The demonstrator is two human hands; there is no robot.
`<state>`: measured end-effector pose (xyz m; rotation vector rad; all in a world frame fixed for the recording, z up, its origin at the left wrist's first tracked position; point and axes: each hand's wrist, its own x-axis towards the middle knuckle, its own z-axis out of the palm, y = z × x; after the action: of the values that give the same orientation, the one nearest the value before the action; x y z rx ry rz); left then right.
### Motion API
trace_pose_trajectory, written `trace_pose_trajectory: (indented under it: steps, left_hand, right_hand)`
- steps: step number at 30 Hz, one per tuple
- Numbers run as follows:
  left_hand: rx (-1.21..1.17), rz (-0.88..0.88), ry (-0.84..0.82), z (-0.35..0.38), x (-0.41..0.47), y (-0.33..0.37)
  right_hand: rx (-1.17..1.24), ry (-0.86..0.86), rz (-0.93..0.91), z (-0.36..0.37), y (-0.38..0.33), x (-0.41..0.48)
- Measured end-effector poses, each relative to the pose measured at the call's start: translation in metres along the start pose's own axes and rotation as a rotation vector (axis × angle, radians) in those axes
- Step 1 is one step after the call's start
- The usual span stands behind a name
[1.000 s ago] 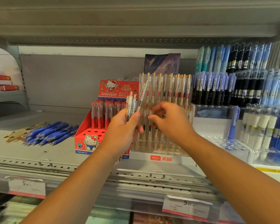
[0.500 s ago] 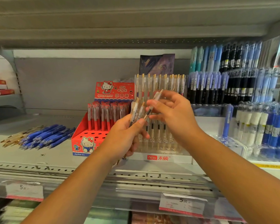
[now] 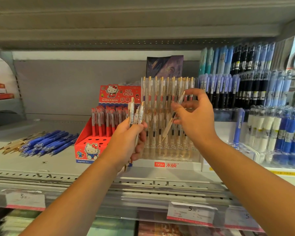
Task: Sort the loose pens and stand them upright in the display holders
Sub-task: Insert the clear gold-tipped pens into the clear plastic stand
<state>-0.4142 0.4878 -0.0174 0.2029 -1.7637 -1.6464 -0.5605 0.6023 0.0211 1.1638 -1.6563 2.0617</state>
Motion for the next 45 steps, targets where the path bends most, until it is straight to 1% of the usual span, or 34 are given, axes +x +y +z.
trace_pose_trajectory:
  steps: [5,8,13,17,21,29,35,39,42,44,45]
  left_hand:
    - [0.063,0.042,0.022,0.002,-0.001,0.002]
    - [0.073,0.075,0.006,0.003,-0.002,0.004]
    - [0.065,0.075,-0.044,0.003,-0.002,0.003]
    - [0.095,0.088,-0.038,0.002,-0.001,0.001]
    - [0.197,0.125,-0.015,0.000,0.001,-0.002]
    - [0.163,0.104,-0.053,-0.001,0.001,-0.003]
    - [0.210,0.088,-0.096,-0.001,0.001,-0.004]
    - [0.193,0.069,-0.154,0.000,-0.001,-0.003]
    - [0.179,0.064,-0.170,0.001,-0.002,-0.002]
    - [0.176,0.070,-0.171,0.001,-0.002,-0.002]
    - [0.173,0.073,-0.170,0.000,-0.001,-0.002]
  right_hand:
    - [-0.115,-0.043,-0.050,0.006,0.007,-0.003]
    - [-0.177,-0.065,-0.090,0.011,0.008,-0.005]
    - [-0.205,-0.077,-0.108,0.015,0.006,-0.004]
    - [-0.212,-0.089,-0.116,0.016,0.007,-0.008]
    - [-0.363,-0.148,-0.124,0.019,0.010,-0.010]
    - [-0.605,-0.242,-0.135,0.019,0.016,-0.016]
    - [-0.630,-0.253,-0.121,0.018,0.012,-0.016]
    - [-0.650,-0.258,-0.121,0.015,0.007,-0.015]
    - [-0.676,-0.254,-0.161,0.013,0.001,-0.018]
    - [-0.638,-0.229,-0.177,0.014,-0.003,-0.023]
    - [-0.592,-0.221,-0.154,0.014,-0.006,-0.026]
